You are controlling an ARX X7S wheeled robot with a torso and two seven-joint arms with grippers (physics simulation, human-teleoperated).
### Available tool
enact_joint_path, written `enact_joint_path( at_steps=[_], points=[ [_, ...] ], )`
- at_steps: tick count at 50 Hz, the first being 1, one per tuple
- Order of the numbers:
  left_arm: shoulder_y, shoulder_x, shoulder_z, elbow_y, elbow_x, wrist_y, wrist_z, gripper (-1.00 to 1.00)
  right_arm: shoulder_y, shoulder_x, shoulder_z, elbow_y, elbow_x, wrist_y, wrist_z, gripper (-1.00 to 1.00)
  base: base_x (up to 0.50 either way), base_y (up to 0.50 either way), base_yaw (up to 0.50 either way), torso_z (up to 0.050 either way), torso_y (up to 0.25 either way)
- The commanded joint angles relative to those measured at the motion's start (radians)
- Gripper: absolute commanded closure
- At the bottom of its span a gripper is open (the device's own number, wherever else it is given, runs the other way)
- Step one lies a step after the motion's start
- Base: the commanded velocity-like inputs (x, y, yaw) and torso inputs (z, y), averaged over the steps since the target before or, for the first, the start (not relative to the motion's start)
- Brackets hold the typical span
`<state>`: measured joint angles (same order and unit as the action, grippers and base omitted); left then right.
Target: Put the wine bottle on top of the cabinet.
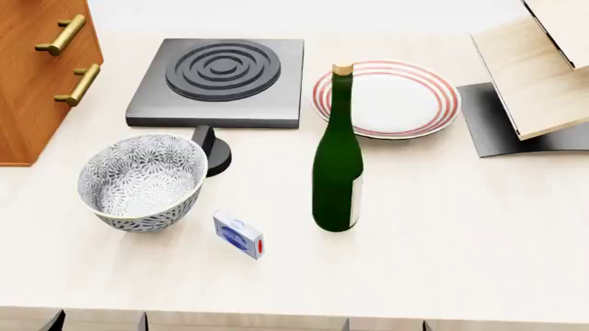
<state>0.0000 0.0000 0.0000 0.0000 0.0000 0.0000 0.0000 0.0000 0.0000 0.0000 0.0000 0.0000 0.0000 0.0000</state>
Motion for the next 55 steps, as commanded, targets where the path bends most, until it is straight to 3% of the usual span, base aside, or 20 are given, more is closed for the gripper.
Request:
enact_joint_path(
  at_steps=[1,28,29,55],
  points=[
    [0.002,-0.027,0.03,0.008,-0.027,-0.006,-0.03,-1.0,-0.003,0.011,-0.015,-0.01,0.011,0.007,0.015,-1.0,0.0,0.0,0.0,0.0,0.0],
    [-0.002,-0.076,0.085,0.0,-0.078,0.008,-0.083,-1.0,-0.005,0.069,-0.075,-0.031,0.092,-0.017,0.084,-1.0,0.0,0.0,0.0,0.0,0.0],
    [0.005,-0.075,0.075,0.026,-0.065,0.023,-0.109,-1.0,-0.009,0.084,-0.099,-0.047,0.014,-0.012,0.116,-1.0,0.0,0.0,0.0,0.0,0.0],
    [0.03,-0.138,0.134,0.551,-0.009,-0.237,-0.16,-1.0,-0.035,0.127,-0.14,-0.498,0.02,0.225,0.159,-1.0,0.0,0.0,0.0,0.0,0.0]
  ],
)
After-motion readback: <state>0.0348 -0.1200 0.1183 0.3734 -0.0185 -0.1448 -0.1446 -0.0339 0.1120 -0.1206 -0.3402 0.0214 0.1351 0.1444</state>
